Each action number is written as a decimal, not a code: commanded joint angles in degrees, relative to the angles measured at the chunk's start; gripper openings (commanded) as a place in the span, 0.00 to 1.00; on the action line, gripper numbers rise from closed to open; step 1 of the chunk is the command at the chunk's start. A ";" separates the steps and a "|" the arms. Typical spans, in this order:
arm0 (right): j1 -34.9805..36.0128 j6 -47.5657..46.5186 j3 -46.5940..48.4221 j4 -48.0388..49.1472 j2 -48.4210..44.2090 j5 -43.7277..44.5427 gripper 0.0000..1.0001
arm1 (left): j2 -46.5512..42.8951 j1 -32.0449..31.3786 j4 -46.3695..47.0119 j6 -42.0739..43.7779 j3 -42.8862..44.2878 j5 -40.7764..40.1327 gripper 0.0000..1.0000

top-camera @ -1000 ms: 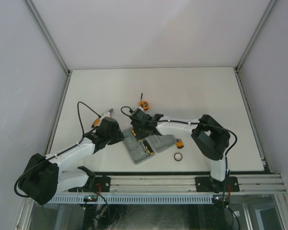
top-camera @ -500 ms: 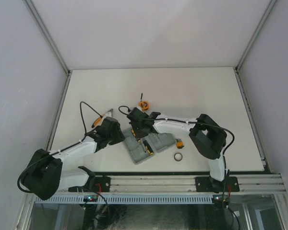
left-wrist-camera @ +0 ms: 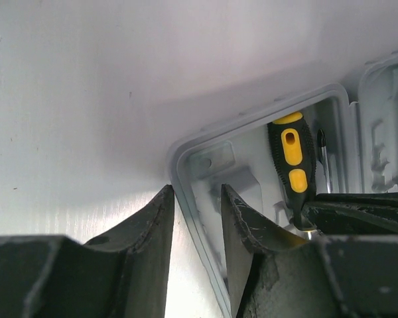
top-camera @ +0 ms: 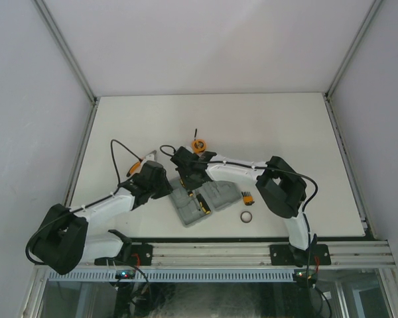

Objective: Sort the tools into containers
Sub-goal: Adjust the screwdriver in the storage box.

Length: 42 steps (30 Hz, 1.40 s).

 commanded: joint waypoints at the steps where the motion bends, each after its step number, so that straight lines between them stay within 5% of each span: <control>1: 1.30 1.51 -2.47 -6.54 5.94 -1.61 0.00 | 1.29 0.06 3.28 0.41 -0.95 1.66 0.37; 15: 2.93 1.41 -0.44 -12.87 13.20 -1.24 0.00 | 4.34 -1.59 7.59 -1.78 -2.56 2.43 0.31; 42: 8.04 7.46 -6.63 -8.41 16.93 1.76 0.00 | 4.51 -6.19 7.76 -3.32 -0.31 1.83 0.23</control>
